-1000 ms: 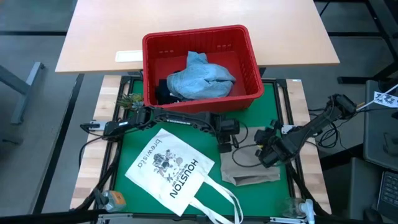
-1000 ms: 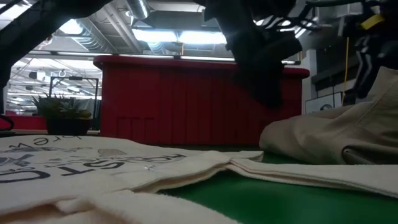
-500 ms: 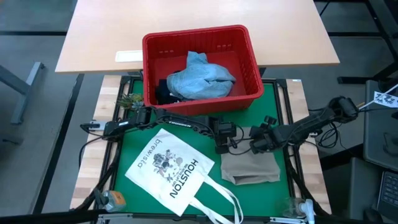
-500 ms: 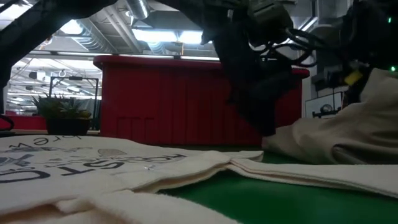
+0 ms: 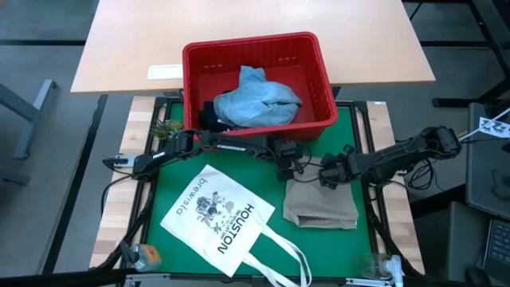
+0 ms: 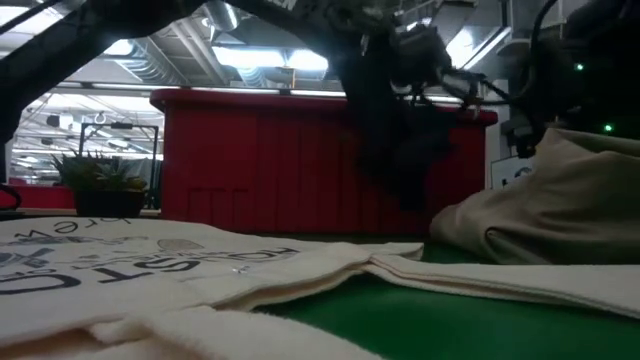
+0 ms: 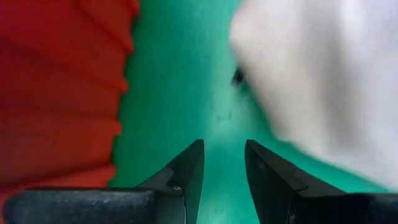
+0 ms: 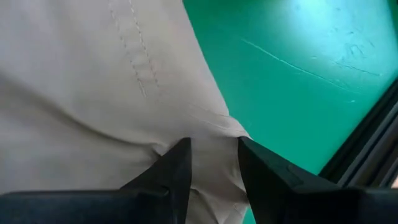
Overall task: Fold Laundry from Bin
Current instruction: Fold the beige shorts
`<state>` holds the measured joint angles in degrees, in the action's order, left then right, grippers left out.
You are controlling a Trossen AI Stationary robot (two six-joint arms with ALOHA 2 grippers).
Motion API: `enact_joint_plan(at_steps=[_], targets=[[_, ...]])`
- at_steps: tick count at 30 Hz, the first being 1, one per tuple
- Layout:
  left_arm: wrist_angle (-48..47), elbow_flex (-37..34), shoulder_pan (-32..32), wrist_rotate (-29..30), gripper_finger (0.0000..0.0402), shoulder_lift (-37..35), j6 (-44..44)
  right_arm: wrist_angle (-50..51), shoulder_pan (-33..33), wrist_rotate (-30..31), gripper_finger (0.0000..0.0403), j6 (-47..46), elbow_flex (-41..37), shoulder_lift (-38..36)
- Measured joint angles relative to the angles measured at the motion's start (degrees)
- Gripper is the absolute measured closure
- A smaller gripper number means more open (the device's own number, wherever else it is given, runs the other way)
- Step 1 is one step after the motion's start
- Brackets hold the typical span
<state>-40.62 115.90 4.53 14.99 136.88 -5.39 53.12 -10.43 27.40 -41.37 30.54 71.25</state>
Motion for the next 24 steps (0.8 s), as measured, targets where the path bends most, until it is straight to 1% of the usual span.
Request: enact_joint_plan(at_steps=[5,7,10,14,16,18,21,24], targets=[[-6.0,6.5,-0.1,-6.6,0.0289,0.0,-0.3,3.7,0.0,0.5,0.0269,1.4,4.3,-2.8],[-7.0,8.8,-0.9,-9.2,0.0289,0.0,-0.5,5.1,-0.1,-0.6,0.0269,1.4,6.3,-4.5],[-8.0,11.4,-2.9,-12.8,0.0289,-0.1,-0.5,5.8,-0.1,-5.5,0.0269,1.4,8.7,-6.7],[-7.8,13.6,-5.7,-15.2,0.0289,-0.1,-0.7,5.6,-1.2,-15.4,0.0269,1.4,10.9,-9.7],[-7.3,14.1,-7.2,-15.6,0.0289,-0.1,-1.0,5.2,-3.2,-19.2,0.0269,0.5,11.7,-10.8],[-6.1,14.1,-9.1,-15.8,0.0289,-0.1,-2.0,4.2,-6.6,-21.4,0.0269,-1.1,12.2,-11.7],[-3.5,13.3,-11.6,-16.0,0.0289,-0.1,-2.1,0.7,-12.9,-22.0,0.0269,-3.8,12.3,-12.4],[-0.3,12.2,-13.9,-14.3,0.0289,-0.1,-2.1,-3.5,-19.6,-20.9,0.0269,-6.8,12.3,-12.1]])
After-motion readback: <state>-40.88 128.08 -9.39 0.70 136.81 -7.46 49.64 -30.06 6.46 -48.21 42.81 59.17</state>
